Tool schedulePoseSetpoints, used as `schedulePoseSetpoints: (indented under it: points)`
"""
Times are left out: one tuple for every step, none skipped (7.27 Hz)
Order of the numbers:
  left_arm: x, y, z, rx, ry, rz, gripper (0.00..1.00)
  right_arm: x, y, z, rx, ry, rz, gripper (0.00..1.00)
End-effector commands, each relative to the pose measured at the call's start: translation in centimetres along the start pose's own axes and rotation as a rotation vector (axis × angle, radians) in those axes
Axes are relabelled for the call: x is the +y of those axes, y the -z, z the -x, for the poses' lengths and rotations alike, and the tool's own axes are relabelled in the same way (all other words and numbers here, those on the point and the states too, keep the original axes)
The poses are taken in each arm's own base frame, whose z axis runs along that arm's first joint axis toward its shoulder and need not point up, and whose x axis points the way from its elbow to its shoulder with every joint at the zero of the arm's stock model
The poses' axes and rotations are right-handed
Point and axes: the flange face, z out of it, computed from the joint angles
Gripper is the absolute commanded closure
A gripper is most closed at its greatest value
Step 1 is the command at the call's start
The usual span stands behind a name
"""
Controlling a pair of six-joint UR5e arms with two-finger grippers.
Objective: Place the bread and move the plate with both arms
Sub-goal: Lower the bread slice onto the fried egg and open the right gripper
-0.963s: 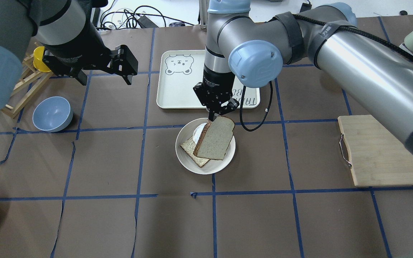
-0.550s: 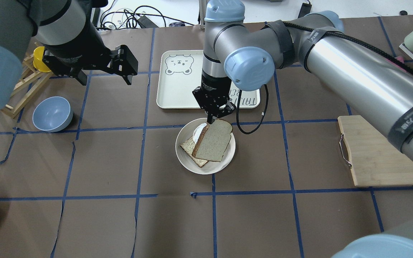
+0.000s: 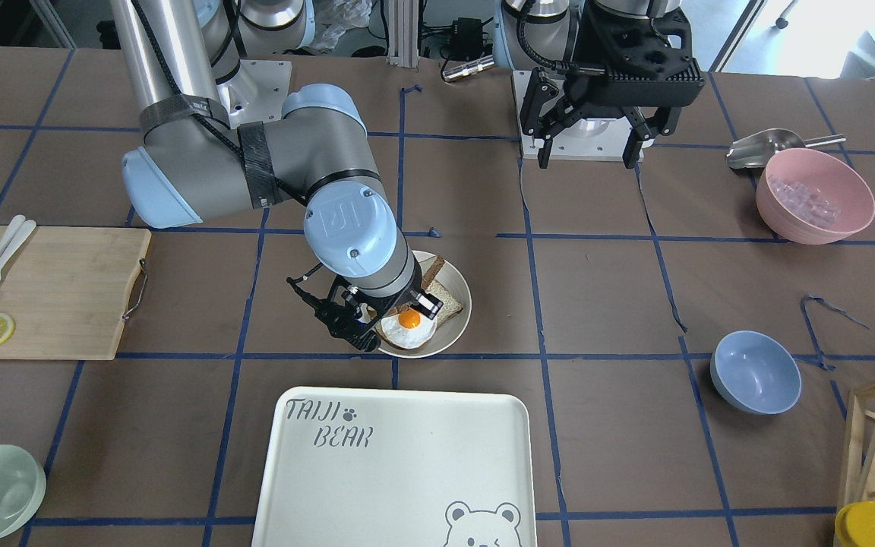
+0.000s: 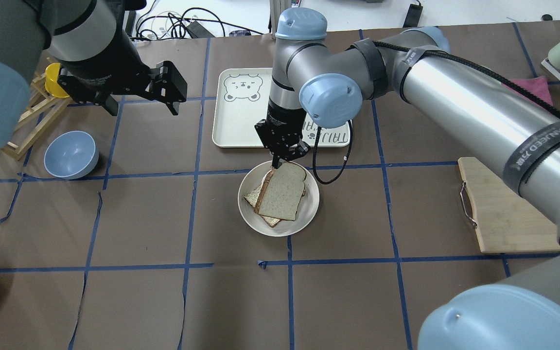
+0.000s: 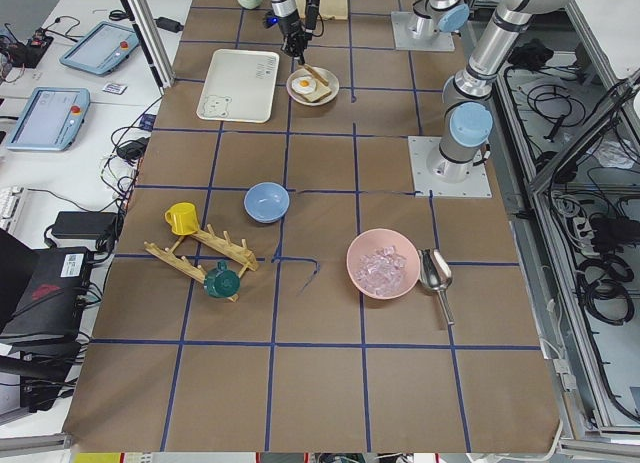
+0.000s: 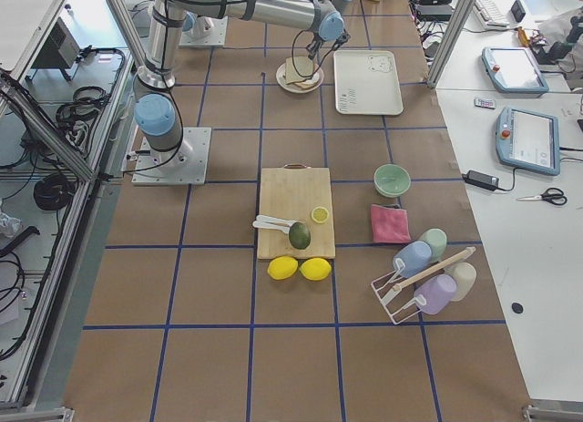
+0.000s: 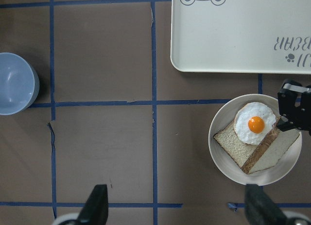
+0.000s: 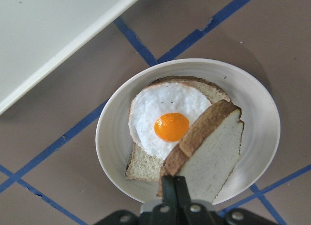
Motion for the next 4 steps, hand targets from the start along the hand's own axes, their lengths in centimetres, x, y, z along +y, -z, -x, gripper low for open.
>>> schedulePoseSetpoints:
  points:
    - [0.0, 0.0, 0.0, 0.0, 0.0, 0.0, 0.0, -0.38, -0.46, 0.56, -0.027, -0.002, 0.009, 1.0]
    - [0.0, 0.0, 0.0, 0.0, 0.0, 0.0, 0.0, -0.4, -0.36, 0.82, -0.043, 0.003, -0.002, 1.0]
    - [0.01, -0.02, 0.02, -0.002, 0.0, 0.001, 0.0, -0.61, -0.59, 0.99, -0.049, 0.013, -0.008, 0.96]
    - [0.01, -0.02, 0.02, -0.002, 0.0, 0.001, 0.0, -0.97, -1.04, 1.29, -0.06, 0.022, -0.015, 0.94]
